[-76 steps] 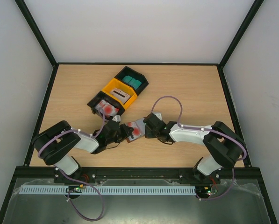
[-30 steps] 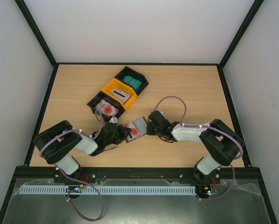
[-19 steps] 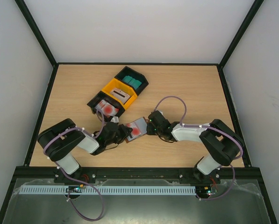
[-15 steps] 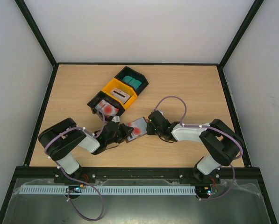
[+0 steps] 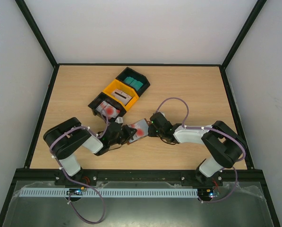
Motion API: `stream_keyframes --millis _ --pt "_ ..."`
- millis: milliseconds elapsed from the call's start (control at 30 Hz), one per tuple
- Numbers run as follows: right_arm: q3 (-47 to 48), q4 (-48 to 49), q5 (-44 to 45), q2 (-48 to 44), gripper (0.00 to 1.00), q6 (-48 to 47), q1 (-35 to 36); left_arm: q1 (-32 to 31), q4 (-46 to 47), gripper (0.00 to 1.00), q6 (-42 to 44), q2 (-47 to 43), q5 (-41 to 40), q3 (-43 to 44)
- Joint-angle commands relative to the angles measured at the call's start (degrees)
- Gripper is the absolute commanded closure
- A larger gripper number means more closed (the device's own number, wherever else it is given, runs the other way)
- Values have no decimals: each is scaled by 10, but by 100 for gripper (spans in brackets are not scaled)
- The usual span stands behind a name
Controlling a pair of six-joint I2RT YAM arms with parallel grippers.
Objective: Put the credit cards into the card holder
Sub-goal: Insert the credit card into the card holder.
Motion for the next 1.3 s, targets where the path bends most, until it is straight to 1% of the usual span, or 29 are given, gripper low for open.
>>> stream_keyframes --millis 0,300,433,600,700,867,1100,1267 --pt "-19 -36 -24 11 82 9 4 -2 -8 97 1 21 8 14" --pt "-21 -35 -24 10 82 11 4 -2 -30 92 5 28 11 26" --pt "-21 -35 -23 9 82 12 4 -1 -40 92 12 33 7 34" --pt "-22 -36 -19 10 82 15 5 -1 -56 95 17 28 0 37" --pt "-18 -46 -12 14 83 19 5 -1 -72 97 8 10 -15 21" --pt "-12 -52 -11 29 87 19 4 -1 -68 97 -13 -8 -17 -8" --pt "-9 -56 -11 30 87 18 5 -1 -69 97 -34 -1 -19 -15" --pt "-7 -52 -19 34 87 17 5 -1 -69 97 -29 22 -12 13"
